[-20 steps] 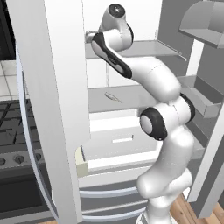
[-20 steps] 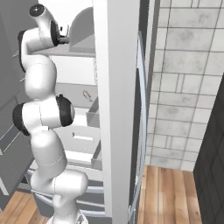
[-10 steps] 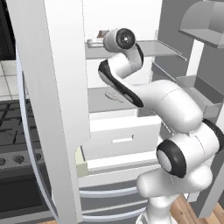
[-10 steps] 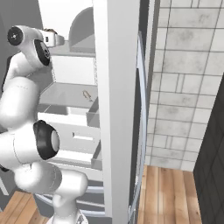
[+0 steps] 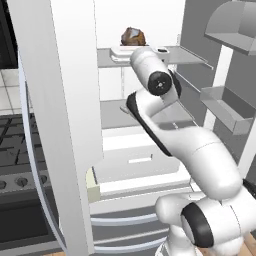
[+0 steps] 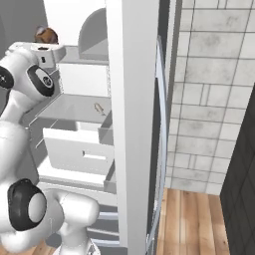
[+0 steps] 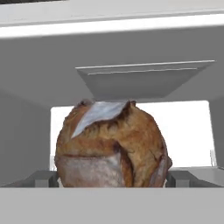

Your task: Place the condiment bottle and condiment bottle from the counter to the top shelf of the fridge. If the existing items in the fridge are on the top shelf, move them to other shelves.

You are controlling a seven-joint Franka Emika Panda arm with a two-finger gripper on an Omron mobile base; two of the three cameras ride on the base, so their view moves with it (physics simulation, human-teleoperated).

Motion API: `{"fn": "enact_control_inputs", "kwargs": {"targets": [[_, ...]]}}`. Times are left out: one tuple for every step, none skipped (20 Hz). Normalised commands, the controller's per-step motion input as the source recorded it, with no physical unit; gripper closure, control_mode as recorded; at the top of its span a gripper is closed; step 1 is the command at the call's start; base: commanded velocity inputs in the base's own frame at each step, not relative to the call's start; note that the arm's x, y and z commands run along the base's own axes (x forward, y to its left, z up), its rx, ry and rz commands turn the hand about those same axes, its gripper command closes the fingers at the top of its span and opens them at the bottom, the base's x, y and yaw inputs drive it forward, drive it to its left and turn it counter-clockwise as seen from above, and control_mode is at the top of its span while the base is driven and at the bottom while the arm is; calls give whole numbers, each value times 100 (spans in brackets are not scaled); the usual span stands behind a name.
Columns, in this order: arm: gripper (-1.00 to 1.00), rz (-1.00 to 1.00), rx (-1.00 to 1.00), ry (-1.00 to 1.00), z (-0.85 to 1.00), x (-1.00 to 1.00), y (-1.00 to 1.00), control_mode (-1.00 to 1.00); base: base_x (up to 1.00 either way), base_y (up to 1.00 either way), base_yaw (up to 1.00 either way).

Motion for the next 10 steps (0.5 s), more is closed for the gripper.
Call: {"fn": "enact_control_inputs", "kwargs": {"targets": [[100, -6, 8, 0, 59, -100, -37, -100, 0, 0, 0], [100, -6, 8, 0, 57, -100, -39, -100, 0, 0, 0], [100, -5, 10, 1, 53, -100, -44, -100, 0, 0, 0], [100, -4, 9, 12, 48, -100, -44, -100, 0, 0, 0], [100, -3, 7, 18, 41, -100, -44, -100, 0, 0, 0], [100, -2, 5, 25, 33, -100, -41, -100, 0, 0, 0], [100, 0, 4, 32, 23, -100, -41, -100, 0, 0, 0], [100, 0, 2, 39, 14, -100, -41, -100, 0, 0, 0], [100, 0, 0, 47, 6, -100, -41, -100, 0, 0, 0], [100, 0, 0, 53, 0, -100, -36, -100, 0, 0, 0]]}}
